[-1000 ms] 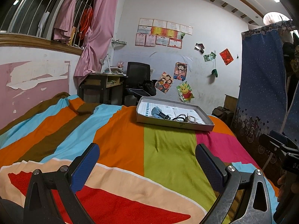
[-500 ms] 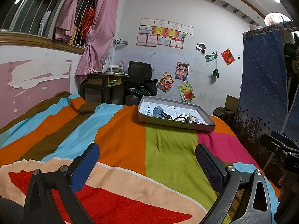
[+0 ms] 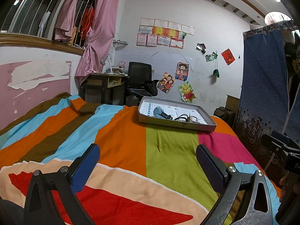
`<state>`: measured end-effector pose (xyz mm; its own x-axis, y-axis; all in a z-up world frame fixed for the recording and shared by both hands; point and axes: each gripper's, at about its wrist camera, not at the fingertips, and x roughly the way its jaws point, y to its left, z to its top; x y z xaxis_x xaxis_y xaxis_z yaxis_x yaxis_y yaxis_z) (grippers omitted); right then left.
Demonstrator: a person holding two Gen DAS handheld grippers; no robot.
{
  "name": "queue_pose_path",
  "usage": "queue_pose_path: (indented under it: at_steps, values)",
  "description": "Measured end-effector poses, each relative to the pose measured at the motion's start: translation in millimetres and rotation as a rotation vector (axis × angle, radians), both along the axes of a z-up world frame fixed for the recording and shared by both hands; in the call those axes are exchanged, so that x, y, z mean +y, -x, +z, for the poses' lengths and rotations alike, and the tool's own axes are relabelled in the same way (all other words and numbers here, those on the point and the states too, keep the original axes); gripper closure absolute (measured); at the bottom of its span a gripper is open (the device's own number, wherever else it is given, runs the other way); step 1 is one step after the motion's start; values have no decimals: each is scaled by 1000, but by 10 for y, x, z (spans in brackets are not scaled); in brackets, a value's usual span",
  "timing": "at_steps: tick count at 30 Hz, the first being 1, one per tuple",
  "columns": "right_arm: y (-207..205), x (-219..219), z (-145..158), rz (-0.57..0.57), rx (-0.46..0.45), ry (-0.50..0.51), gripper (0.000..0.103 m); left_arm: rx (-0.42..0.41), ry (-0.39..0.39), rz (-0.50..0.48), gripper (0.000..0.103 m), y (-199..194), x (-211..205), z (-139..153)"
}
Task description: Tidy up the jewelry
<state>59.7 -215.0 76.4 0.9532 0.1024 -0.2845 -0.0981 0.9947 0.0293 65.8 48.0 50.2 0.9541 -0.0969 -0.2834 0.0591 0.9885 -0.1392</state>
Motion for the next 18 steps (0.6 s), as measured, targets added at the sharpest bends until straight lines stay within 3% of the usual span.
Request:
queue_pose_path:
  at_steps: [18]
  values:
    - [-6,-5,8,1,-1,1,2,1,0,0,0,-1,-1,5]
